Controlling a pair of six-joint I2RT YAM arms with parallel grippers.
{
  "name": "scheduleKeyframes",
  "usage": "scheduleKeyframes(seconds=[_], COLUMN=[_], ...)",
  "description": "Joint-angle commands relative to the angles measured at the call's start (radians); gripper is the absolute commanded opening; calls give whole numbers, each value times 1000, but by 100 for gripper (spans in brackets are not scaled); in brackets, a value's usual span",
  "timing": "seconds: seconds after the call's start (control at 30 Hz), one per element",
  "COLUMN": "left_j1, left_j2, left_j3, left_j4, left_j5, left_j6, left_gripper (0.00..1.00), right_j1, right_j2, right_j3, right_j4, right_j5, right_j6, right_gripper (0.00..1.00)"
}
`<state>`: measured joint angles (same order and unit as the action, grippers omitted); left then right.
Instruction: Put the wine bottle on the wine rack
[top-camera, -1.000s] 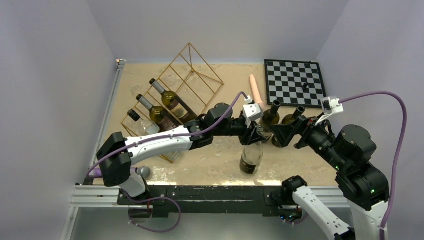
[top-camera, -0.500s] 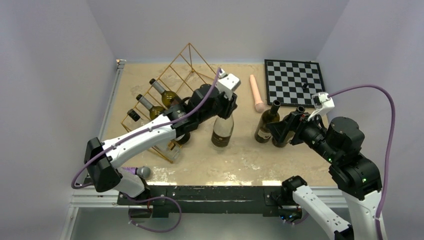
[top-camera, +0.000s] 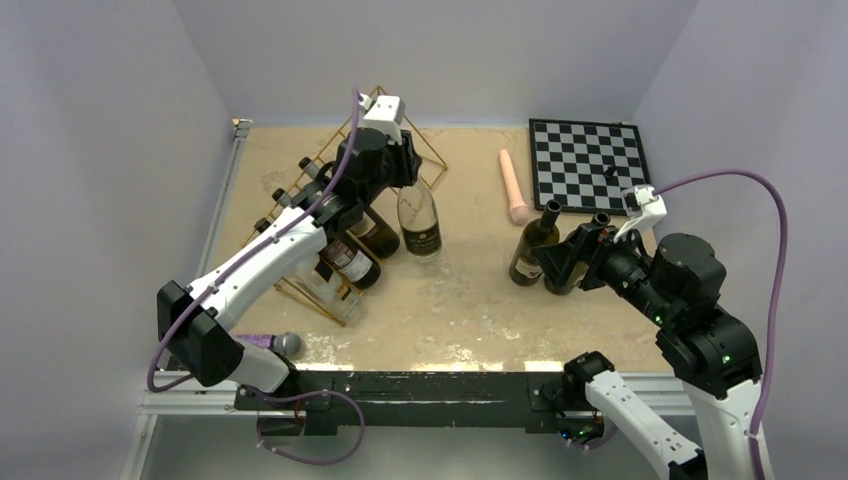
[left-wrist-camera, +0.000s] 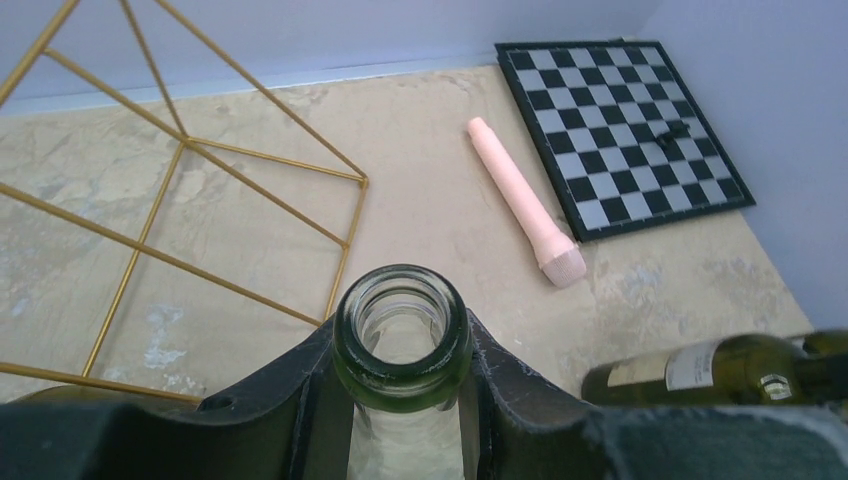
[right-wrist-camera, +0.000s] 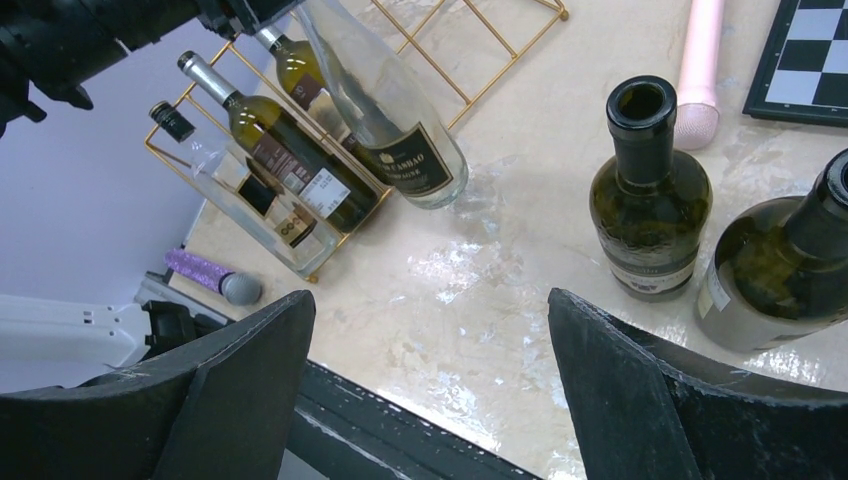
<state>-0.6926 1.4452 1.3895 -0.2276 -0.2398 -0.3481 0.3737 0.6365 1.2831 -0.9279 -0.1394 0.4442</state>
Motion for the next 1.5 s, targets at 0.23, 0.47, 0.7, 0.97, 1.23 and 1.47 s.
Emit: scheduleKeyframes(seconds=[0.23, 0.47, 0.7, 0.97, 1.23, 1.47], left_j1=[167, 223, 251, 294, 314, 332], left_j2=[64, 87, 114, 90, 111, 125], left_j3=[154, 135, 158, 112, 67, 11], left_j4=[175, 195, 199, 254, 298, 317], left_j5=[3, -13, -79, -156, -166, -136], left_j6=[-223, -243, -256, -256, -278, -338], left_gripper=[0, 0, 0, 0, 0, 0], right_j1=[-3, -3, -3, -3, -3, -3], right_j2=[-16, -35, -38, -40, -28, -12], right_j3=[-16, -12, -9, -10, -7, 1], right_j4=[17, 9, 8, 5, 9, 9], right_j5=[17, 15, 7, 17, 18, 21], right_j6=[-1, -1, -1, -1, 1, -1], right_gripper=[91, 91, 91, 92, 92, 92])
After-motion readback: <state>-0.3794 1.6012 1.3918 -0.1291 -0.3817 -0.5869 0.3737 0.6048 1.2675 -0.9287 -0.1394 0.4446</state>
